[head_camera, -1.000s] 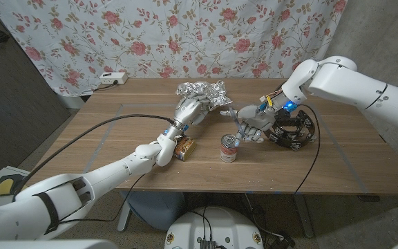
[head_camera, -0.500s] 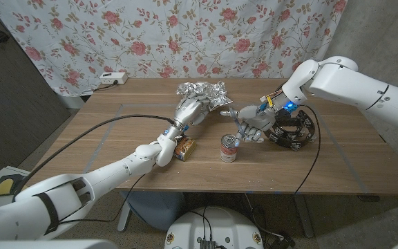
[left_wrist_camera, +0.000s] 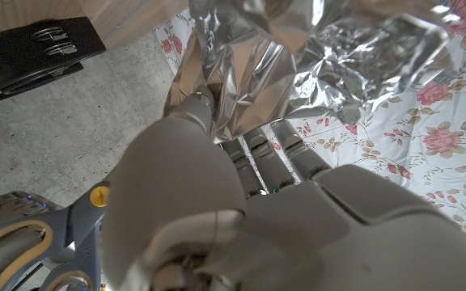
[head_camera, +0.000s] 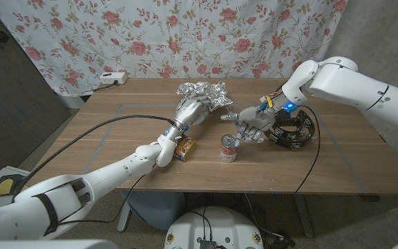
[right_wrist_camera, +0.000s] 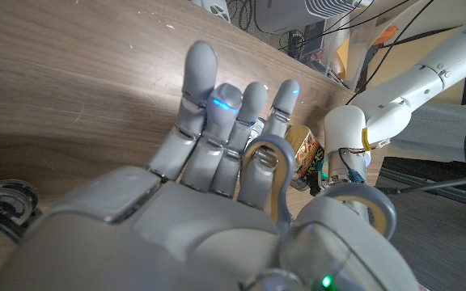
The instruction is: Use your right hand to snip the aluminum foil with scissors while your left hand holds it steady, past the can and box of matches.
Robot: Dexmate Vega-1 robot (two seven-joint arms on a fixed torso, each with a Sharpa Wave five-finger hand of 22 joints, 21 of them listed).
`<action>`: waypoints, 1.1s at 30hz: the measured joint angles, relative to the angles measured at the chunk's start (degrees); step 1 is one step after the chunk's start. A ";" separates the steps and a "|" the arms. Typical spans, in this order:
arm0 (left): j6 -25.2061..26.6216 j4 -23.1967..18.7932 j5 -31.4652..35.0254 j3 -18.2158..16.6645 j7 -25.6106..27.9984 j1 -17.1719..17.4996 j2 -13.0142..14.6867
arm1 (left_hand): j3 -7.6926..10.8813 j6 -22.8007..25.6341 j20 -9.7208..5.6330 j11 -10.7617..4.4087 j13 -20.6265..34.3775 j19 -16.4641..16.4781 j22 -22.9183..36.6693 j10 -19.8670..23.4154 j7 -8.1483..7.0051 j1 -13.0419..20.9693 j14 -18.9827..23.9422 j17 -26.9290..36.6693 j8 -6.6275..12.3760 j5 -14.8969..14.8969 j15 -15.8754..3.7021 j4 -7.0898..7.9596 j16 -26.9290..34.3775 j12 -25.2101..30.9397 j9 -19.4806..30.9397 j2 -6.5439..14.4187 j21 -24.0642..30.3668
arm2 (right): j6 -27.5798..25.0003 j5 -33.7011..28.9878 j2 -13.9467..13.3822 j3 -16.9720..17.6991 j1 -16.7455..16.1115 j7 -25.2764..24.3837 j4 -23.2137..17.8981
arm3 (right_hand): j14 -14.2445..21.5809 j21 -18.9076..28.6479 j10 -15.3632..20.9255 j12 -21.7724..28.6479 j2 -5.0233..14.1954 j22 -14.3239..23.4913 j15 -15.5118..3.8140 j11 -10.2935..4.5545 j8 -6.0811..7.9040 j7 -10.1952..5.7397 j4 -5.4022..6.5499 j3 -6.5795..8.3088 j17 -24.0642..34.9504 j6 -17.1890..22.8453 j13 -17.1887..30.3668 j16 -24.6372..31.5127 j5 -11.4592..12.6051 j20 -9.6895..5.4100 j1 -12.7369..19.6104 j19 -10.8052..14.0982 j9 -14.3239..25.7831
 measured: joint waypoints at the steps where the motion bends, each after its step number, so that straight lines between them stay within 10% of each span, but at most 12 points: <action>1: 0.01 -0.03 0.02 -0.01 0.02 0.03 0.03 | -0.14 0.00 0.00 0.00 0.00 0.00 -0.13 0.00 0.00 0.00 0.00 0.00 0.00 0.00 0.00 0.14 0.00 0.00 0.00 0.00 0.00 | -0.14 0.00 -0.02 0.00 -0.05 -0.19 -0.12 | 0.08 0.00 0.00 0.09 0.21 -0.03 -0.07 0.00 0.00 0.00 0.13 0.13 0.06 0.00 0.05 0.04 0.00 0.00 0.21 0.00 0.00; 11: 0.00 -0.13 0.03 -0.13 0.04 0.22 0.17 | -0.21 0.00 0.00 0.00 -0.11 0.00 -0.19 0.00 0.00 0.11 0.10 0.17 0.00 0.00 0.09 0.21 -0.42 0.00 0.00 0.11 0.00 | -0.75 0.30 -0.04 0.03 -0.09 -1.12 -0.22 | 0.38 0.00 0.02 0.36 2.89 0.07 -0.18 -0.02 0.00 0.10 -2.09 2.82 0.13 0.12 -0.02 0.22 -1.94 -0.10 7.21 0.52 0.26; 17: 0.01 -0.12 0.09 -0.20 0.37 0.33 0.20 | -0.20 0.00 0.00 0.00 -0.12 0.00 -0.19 0.00 0.00 0.25 0.40 0.27 0.00 0.00 -0.01 0.20 -0.42 0.00 0.00 0.25 0.00 | -1.16 0.43 -0.31 0.46 -0.41 -1.89 -1.65 | 0.38 0.43 -0.87 0.38 3.78 0.70 -0.17 -0.84 0.39 0.48 -7.71 12.85 0.75 0.54 0.60 0.74 -6.38 -0.07 21.07 -0.38 1.85; 23: 0.03 -0.25 0.09 -0.33 0.43 0.52 0.33 | -0.20 0.00 0.01 0.00 -0.12 0.00 -0.19 0.00 0.00 0.25 0.40 0.27 0.00 0.00 0.00 0.20 -0.63 0.00 0.00 0.25 0.45 | -1.49 0.45 -0.42 0.66 -0.62 -3.03 -2.32 | 0.58 1.73 -2.40 0.00 -0.37 2.09 0.03 -1.09 1.50 0.57 -12.22 22.46 0.93 0.65 2.10 1.17 -8.60 0.84 26.10 -2.34 4.34; 33: 0.37 -0.61 0.06 -0.56 0.43 0.81 0.55 | -0.44 0.00 0.01 0.00 -0.13 0.01 -0.18 0.00 0.00 0.25 0.42 0.53 -0.33 0.00 0.01 -0.04 -0.63 0.00 -0.01 0.25 0.45 | -2.12 0.79 -0.71 1.16 -1.05 -4.63 -3.42 | 0.78 2.73 -3.41 0.04 -0.87 2.02 0.03 -0.69 2.15 0.56 -11.95 25.81 0.92 0.64 2.99 1.34 -10.38 1.03 27.65 -3.10 5.66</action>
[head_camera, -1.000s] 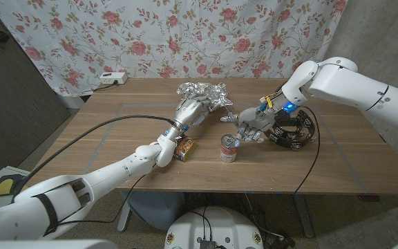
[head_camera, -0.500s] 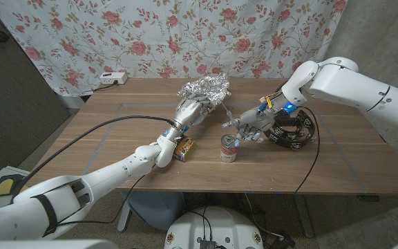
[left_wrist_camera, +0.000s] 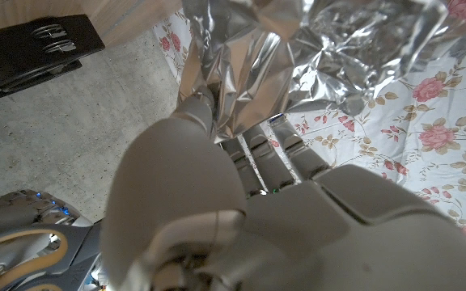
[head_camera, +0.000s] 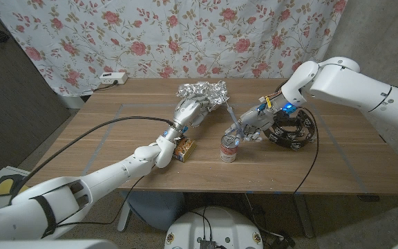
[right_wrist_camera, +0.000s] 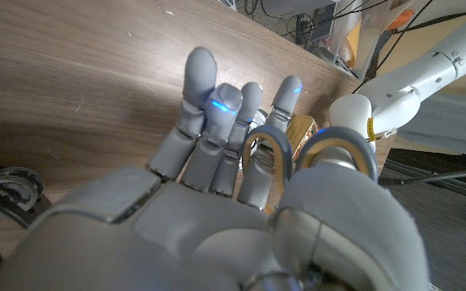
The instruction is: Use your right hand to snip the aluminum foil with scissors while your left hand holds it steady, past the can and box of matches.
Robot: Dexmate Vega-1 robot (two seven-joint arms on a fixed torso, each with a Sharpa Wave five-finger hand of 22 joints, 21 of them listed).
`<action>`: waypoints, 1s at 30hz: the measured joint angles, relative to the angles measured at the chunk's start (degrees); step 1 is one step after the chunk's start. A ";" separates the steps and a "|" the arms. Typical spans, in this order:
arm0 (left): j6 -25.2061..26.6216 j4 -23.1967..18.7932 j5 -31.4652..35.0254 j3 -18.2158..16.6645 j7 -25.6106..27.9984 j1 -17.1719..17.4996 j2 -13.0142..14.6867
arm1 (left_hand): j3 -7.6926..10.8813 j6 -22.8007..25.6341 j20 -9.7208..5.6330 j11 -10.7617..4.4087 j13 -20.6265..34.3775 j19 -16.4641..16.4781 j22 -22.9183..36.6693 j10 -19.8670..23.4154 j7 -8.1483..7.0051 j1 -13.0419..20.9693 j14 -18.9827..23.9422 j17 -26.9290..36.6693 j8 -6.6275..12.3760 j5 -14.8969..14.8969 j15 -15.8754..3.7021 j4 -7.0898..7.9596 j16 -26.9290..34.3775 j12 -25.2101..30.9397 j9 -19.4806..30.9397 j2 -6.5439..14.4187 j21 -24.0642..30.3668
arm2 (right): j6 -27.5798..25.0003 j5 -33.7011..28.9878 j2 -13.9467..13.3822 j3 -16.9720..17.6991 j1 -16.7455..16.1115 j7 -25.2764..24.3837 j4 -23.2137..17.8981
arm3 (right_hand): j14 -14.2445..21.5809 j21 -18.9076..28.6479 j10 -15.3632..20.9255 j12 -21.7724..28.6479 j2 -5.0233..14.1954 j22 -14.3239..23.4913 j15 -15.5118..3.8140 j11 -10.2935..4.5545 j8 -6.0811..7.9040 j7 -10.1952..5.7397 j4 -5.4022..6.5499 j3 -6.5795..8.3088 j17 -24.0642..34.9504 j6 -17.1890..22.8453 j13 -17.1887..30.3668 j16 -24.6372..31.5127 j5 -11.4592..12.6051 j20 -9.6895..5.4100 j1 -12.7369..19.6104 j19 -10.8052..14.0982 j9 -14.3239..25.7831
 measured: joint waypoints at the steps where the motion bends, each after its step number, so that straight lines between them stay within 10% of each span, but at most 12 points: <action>1: 0.00 0.00 -0.01 -0.01 0.00 0.01 0.00 | 0.00 0.00 0.00 0.00 0.00 0.00 0.00 0.00 0.00 0.00 0.00 0.15 0.00 0.00 0.00 0.00 0.00 0.00 0.00 0.00 0.00 | -0.06 0.10 -0.05 0.06 -0.05 -0.12 -0.11 | 0.01 0.00 0.00 0.00 0.00 -0.08 -0.01 0.00 0.00 0.00 0.34 0.00 0.00 0.00 -0.04 0.00 -0.15 -0.01 0.00 0.01 0.00; 30: -0.15 -0.10 -0.09 -0.40 1.26 -0.28 0.03 | -0.24 0.02 -0.31 0.00 -0.15 -0.31 -0.27 0.00 0.02 -0.01 0.10 0.80 0.00 0.00 0.09 0.24 -0.64 0.00 0.00 -0.01 0.45 | 0.01 3.36 -0.32 2.22 -1.38 -3.09 -0.80 | 1.65 0.47 0.84 -1.23 1.60 -1.47 -1.04 0.82 -0.49 0.01 2.06 -0.16 -0.01 0.01 0.16 1.24 -0.44 -0.32 -3.76 1.17 -0.37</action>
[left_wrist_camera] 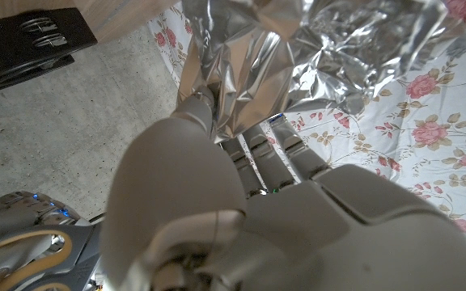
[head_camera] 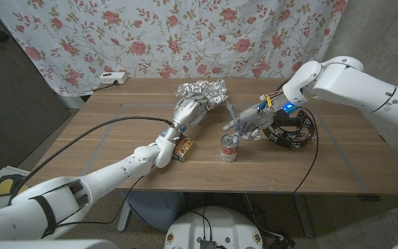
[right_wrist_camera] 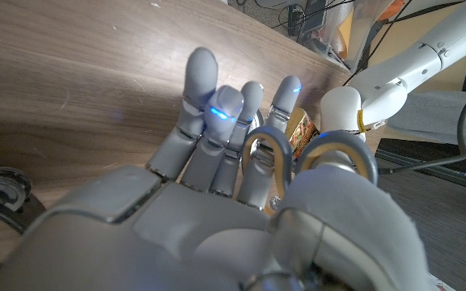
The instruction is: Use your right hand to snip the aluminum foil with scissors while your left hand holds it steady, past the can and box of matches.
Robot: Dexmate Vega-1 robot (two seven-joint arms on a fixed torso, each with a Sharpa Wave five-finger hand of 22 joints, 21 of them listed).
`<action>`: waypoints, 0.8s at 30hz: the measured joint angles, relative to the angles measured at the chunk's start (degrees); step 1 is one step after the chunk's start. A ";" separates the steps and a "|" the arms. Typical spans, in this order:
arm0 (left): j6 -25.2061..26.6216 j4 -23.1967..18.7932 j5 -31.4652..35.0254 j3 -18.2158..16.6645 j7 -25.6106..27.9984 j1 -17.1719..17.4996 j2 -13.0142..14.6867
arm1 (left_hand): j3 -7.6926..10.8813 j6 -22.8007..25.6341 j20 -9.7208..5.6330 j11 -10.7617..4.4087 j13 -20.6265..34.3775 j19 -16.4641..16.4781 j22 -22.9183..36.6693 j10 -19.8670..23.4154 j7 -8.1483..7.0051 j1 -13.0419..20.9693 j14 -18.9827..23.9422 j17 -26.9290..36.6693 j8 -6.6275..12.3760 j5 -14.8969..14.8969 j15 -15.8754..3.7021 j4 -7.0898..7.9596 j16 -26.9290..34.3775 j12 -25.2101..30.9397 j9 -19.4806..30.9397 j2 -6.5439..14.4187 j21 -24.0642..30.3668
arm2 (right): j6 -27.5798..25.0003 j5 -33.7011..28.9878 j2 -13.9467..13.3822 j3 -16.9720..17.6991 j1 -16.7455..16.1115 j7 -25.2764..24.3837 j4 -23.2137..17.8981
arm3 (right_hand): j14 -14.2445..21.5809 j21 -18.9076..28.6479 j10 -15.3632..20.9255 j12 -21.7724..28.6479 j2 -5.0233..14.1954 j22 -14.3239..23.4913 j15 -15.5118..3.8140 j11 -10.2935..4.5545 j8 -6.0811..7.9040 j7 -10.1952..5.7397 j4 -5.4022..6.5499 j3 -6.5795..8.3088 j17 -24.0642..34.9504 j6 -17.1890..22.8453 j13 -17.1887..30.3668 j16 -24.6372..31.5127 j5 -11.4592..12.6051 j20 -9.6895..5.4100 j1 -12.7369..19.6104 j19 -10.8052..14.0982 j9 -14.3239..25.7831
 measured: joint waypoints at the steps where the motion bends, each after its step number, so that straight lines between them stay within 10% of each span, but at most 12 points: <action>1: 0.00 -0.06 0.00 -0.02 0.00 -0.09 0.01 | 0.00 0.11 0.00 0.00 0.00 0.00 0.00 0.00 0.10 0.00 0.00 0.00 0.00 0.00 0.00 0.00 0.00 0.00 0.00 0.00 0.00 | 0.04 0.15 0.00 0.00 0.00 -0.25 0.00 | 0.01 0.00 0.00 -0.02 0.00 0.04 0.00 0.00 0.00 0.00 0.00 0.00 0.00 0.00 0.00 0.00 0.00 0.00 0.00 0.00 0.00; 24: 1.66 -2.18 0.67 -1.00 1.64 0.46 -0.92 | -0.14 1.61 -0.90 1.01 -1.44 0.91 0.01 2.13 0.30 0.47 2.23 -0.25 -0.01 -0.76 -0.45 -0.49 -0.44 -0.98 -0.26 -0.48 1.12 | 3.90 0.45 -1.25 1.65 -1.84 1.27 1.44 | 0.08 0.35 0.24 -1.05 -1.39 -0.29 -0.12 0.20 -0.24 0.19 -0.27 0.74 -0.01 0.20 0.23 0.49 0.00 0.01 -1.64 -0.01 0.20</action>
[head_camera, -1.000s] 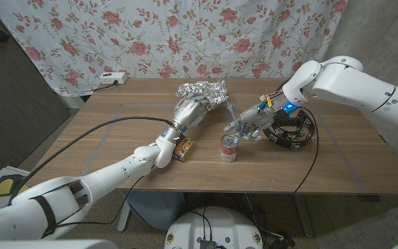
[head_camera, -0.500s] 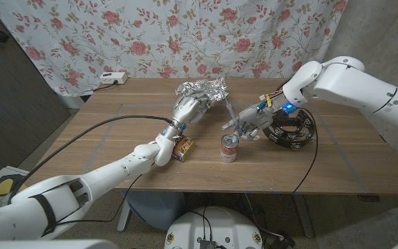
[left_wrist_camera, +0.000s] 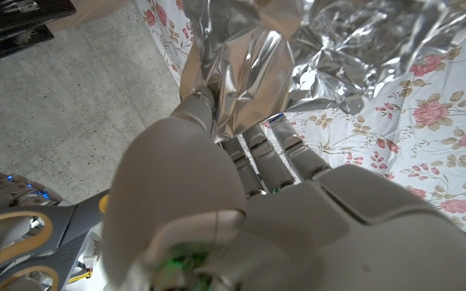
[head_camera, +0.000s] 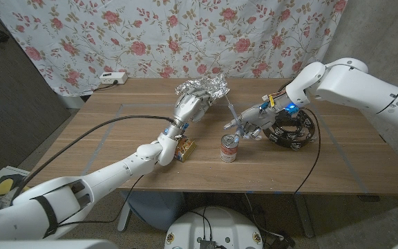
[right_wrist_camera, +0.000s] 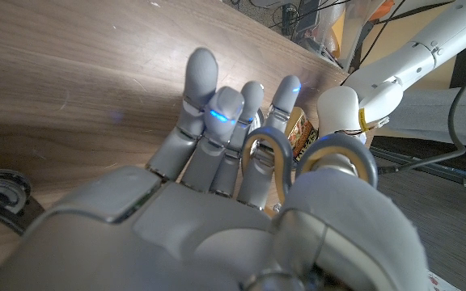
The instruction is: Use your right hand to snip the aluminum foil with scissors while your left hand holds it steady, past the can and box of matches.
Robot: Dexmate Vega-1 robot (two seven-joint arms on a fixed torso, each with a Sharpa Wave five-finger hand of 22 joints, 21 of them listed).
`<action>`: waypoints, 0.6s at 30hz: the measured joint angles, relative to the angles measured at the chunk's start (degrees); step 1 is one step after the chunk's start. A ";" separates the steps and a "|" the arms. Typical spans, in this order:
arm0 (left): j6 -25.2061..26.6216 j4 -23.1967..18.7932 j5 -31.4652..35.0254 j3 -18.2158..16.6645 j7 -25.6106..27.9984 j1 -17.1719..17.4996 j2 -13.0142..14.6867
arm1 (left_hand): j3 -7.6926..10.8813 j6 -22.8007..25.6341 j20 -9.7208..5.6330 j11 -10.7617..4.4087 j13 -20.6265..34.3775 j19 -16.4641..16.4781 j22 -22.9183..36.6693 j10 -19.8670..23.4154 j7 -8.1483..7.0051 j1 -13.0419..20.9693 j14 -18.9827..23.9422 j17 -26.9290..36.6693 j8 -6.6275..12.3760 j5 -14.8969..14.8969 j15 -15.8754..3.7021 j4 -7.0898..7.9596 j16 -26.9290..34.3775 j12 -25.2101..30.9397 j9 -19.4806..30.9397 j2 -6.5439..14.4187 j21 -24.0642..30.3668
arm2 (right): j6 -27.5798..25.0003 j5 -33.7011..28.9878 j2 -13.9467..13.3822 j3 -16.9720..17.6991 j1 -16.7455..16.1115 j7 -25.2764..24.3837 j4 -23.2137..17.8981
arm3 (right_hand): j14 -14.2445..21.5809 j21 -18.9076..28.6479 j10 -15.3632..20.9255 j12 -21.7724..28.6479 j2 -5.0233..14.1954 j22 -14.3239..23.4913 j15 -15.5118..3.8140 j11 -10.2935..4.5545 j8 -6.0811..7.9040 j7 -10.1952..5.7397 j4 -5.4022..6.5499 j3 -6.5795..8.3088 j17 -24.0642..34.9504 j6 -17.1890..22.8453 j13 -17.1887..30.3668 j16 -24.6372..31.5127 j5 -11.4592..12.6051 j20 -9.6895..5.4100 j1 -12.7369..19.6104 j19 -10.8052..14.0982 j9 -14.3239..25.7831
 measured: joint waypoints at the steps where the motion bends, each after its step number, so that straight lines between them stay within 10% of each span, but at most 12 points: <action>1: 0.00 0.00 0.00 -0.03 0.00 0.01 -0.03 | 0.14 0.74 -0.36 0.12 -0.47 0.36 0.00 0.90 -0.05 0.13 0.90 -0.37 -0.01 -0.40 -0.18 -0.14 0.00 -0.44 -0.26 -0.13 0.32 | 0.24 -0.15 0.00 0.00 0.00 0.19 0.00 | 0.00 0.00 0.02 -0.03 0.00 -0.04 0.00 0.01 0.00 0.00 0.00 0.00 0.00 0.00 -0.17 0.00 0.00 0.00 0.00 0.00 0.07; 18: 0.03 -0.68 -1.64 -1.39 -0.51 0.17 0.28 | 0.87 2.08 -0.62 0.41 -1.96 1.06 0.01 3.22 0.50 -0.18 3.06 -0.88 -0.45 -1.95 -0.36 -0.87 -0.83 -2.18 -1.21 -0.61 1.53 | 4.80 -3.35 2.03 -1.28 0.94 3.85 4.95 | -0.08 0.22 0.41 -0.26 -0.06 -0.09 -0.02 0.37 0.00 0.01 0.00 0.47 -0.01 0.00 0.17 0.39 0.00 0.00 -1.44 0.00 0.18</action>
